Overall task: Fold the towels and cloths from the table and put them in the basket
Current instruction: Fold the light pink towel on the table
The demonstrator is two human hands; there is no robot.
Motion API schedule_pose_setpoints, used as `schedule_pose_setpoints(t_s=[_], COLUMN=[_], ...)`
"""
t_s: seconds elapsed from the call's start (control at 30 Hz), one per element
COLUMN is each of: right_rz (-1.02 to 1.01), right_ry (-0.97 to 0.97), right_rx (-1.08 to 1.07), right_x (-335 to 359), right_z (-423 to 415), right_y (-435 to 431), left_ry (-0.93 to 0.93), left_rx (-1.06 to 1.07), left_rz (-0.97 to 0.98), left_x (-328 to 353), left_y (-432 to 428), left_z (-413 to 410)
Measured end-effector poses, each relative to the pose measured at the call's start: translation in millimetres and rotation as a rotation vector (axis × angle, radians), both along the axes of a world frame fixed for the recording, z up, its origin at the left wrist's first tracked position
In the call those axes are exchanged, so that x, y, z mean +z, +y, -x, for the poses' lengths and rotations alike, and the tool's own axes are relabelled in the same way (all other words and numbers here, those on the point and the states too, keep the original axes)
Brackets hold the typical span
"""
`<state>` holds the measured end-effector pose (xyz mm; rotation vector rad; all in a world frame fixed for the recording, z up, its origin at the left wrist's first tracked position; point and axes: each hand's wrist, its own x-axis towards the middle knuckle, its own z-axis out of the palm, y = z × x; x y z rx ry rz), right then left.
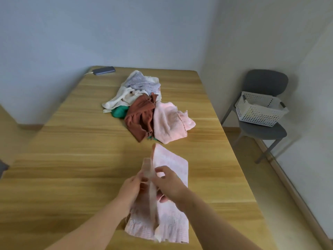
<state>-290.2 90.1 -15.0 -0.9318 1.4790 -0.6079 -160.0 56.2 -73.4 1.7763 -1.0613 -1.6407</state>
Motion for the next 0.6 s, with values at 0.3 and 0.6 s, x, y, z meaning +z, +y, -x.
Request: schedule_pose_setpoints(t_s=[0.3,0.6], right_rz=[0.024,0.073], right_ry=[0.304,0.419], right_rx=[-0.088,-0.085], right_x=[-46,-73], right_z=[11,37], right_y=[22,49], left_ry=[-0.468,-0.47], left_rx=[-0.295,-0.204], left_rz=[0.174,-0.04], left_x=[-3,5], left_y=[3,11], left_z=[-14,-3])
